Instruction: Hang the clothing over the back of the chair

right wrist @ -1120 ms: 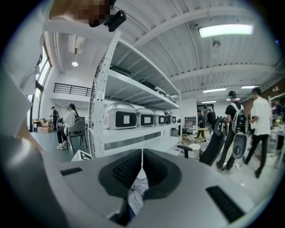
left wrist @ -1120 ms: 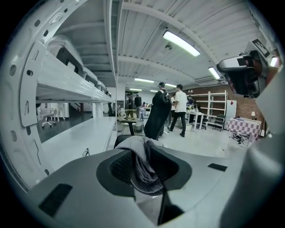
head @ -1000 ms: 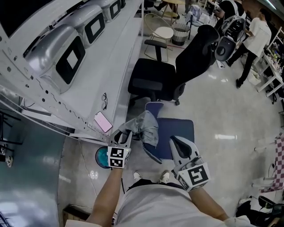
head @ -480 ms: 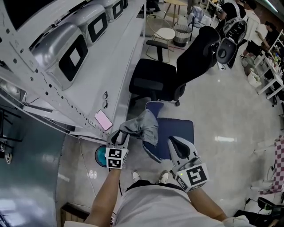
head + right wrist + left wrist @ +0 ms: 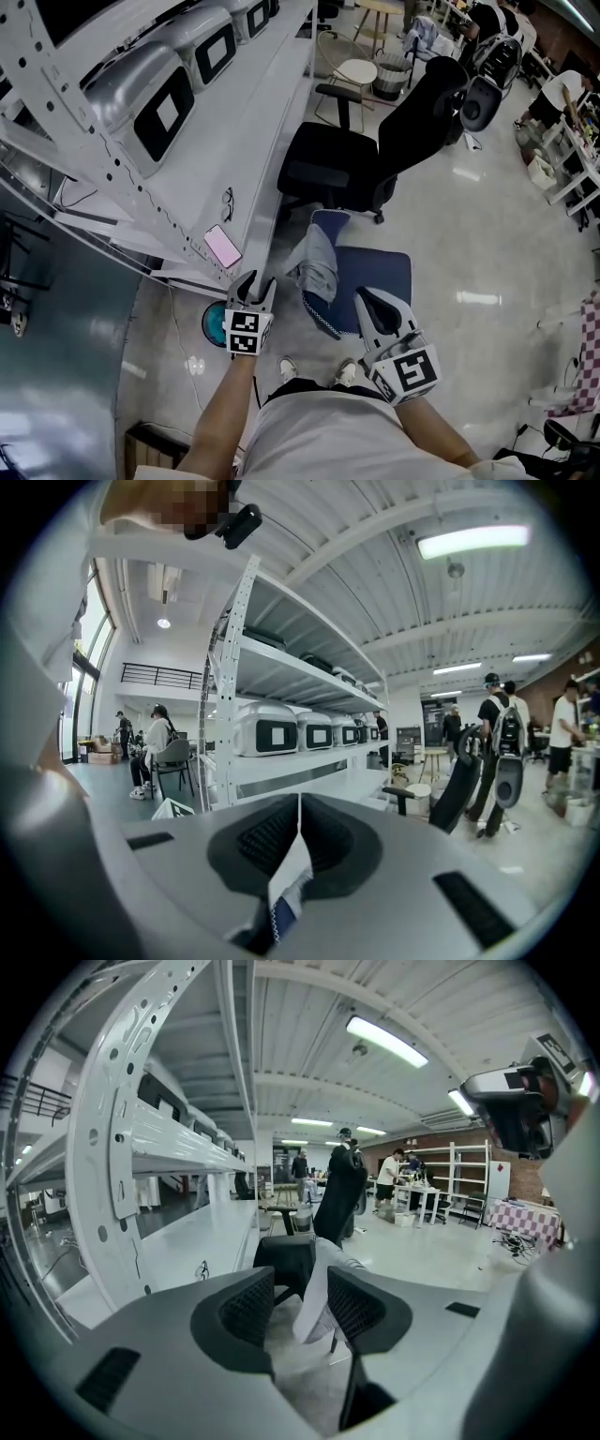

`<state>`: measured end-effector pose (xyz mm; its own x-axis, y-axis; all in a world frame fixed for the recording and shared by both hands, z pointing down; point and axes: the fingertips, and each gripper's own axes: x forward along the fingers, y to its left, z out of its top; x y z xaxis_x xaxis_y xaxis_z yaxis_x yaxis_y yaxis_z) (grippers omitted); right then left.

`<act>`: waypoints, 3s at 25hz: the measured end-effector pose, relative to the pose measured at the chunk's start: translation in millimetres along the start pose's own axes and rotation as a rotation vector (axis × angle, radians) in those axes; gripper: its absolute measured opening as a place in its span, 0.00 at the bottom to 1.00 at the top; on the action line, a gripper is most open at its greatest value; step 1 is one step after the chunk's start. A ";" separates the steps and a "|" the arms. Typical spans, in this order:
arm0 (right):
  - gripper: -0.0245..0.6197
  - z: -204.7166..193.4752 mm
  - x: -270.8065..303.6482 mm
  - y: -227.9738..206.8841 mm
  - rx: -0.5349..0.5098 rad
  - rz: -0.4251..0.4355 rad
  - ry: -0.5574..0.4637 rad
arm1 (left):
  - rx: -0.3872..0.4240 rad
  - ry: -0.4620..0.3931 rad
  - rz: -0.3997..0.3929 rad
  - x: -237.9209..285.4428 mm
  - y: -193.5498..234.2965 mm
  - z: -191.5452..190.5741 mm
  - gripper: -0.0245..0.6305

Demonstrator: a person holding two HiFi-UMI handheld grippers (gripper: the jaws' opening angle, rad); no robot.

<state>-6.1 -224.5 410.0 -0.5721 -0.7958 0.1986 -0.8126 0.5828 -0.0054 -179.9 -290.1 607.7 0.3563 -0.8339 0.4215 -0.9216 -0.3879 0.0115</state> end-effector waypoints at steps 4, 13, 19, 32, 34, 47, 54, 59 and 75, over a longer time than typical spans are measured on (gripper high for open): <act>0.07 -1.3 -6.8 1.1 0.004 0.002 -0.006 | -0.003 -0.002 0.001 -5.5 -6.4 -0.4 0.29; 0.07 -1.3 -25.2 -2.6 0.005 0.017 -0.026 | 0.013 -0.008 0.013 -14.1 -34.5 11.5 0.29; 0.07 -2.2 -36.2 -9.3 0.006 0.036 -0.041 | 0.041 -0.023 0.006 -15.2 -66.3 26.7 0.14; 0.07 -18.6 -65.6 -35.1 0.043 0.084 -0.052 | 0.013 0.034 0.003 -33.7 -119.3 21.5 0.06; 0.07 -24.3 -70.7 -40.7 0.049 0.095 -0.049 | 0.008 0.038 0.021 -36.6 -125.5 22.5 0.06; 0.07 -49.5 -81.4 -52.7 0.082 0.198 -0.037 | -0.082 0.014 0.018 -54.5 -183.9 60.3 0.06; 0.07 -41.1 -71.2 -36.4 0.082 0.239 -0.058 | -0.113 -0.072 0.045 -75.1 -193.7 97.9 0.06; 0.07 -41.9 -66.8 -19.8 0.073 0.244 -0.054 | -0.103 -0.127 0.026 -93.8 -197.3 109.0 0.06; 0.07 -30.8 -64.3 88.1 0.011 0.155 -0.021 | -0.114 -0.224 -0.082 -180.2 -152.9 84.0 0.06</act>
<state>-37.5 -116.9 427.0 -0.6926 -0.7000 0.1743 -0.7158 0.6969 -0.0456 -90.2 -113.5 453.8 0.4443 -0.8724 0.2040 -0.8950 -0.4219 0.1450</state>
